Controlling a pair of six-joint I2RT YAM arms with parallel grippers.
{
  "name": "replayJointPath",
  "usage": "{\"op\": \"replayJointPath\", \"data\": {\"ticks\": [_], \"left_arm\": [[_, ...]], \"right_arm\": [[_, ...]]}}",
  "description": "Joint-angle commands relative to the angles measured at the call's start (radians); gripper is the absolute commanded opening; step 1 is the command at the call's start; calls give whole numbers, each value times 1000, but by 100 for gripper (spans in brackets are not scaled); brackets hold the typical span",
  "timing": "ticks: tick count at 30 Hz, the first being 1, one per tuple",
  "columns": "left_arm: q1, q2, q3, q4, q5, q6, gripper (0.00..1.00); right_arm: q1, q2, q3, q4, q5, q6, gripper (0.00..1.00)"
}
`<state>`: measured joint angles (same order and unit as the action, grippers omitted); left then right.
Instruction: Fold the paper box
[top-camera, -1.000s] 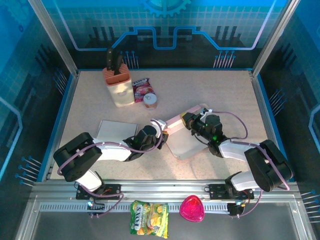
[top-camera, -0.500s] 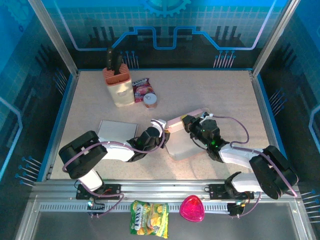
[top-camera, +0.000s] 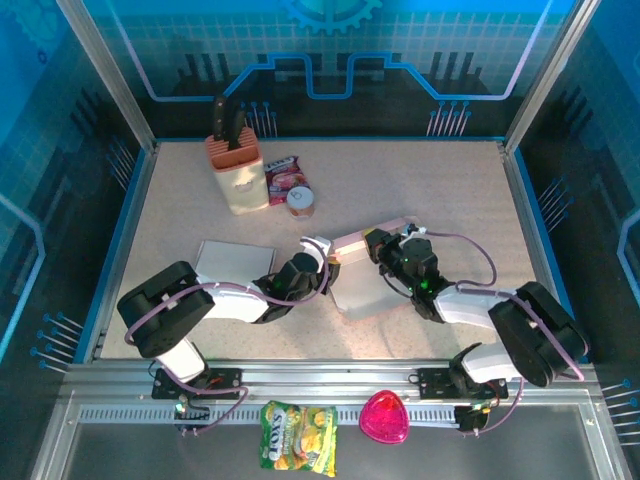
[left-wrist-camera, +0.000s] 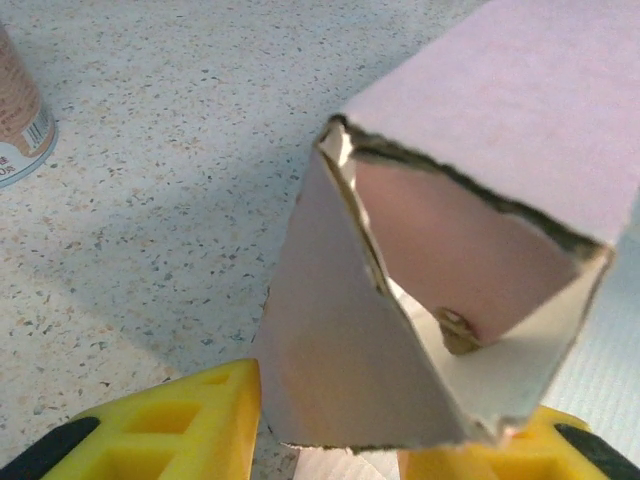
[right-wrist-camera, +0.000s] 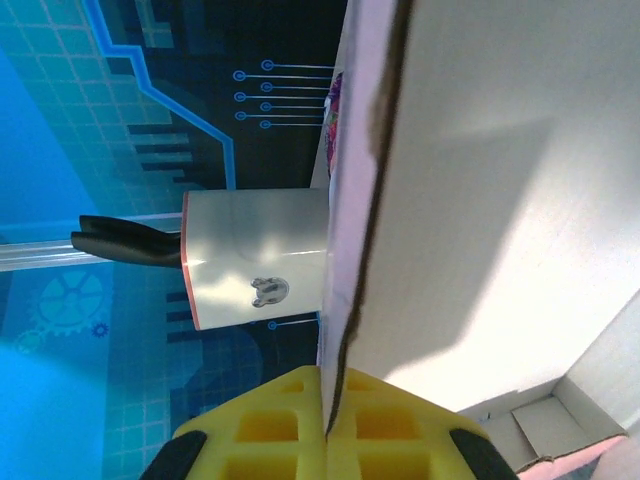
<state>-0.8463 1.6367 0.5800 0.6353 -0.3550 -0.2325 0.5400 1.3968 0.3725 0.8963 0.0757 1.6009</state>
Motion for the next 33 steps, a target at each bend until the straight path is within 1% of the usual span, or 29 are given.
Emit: {"op": "replayJointPath", "data": {"ticks": [1,4,7,12,19,22,25,29,33], "left_arm": [[9,6,21,34,29,30,37],[10,11,26,29,40,44,35],[12,15,27,36,36,44,33],[17,25,36,40,19,40,32],[19,40,57,43,-4,24,30],[19,50,68,46,-23,2,33],[18,58,76,53,-41,-14,33],[14,70,87,58,-80,-19,34],[13,81,97,52,-116,-21,38]], "right_arm": [[-8,58,-15,90,8,-22,0],[-13,99,-24,167,7,-20,0],[-14,126,-26,202,9,-18,0],[-8,161,-33,249,8,-6,0],[-5,148,-33,221,10,-2,0],[-3,149,-30,211,9,-1,0],[-2,156,-30,219,7,3,0],[-2,160,-32,222,7,8,0],[-2,158,-34,224,7,11,0]]}}
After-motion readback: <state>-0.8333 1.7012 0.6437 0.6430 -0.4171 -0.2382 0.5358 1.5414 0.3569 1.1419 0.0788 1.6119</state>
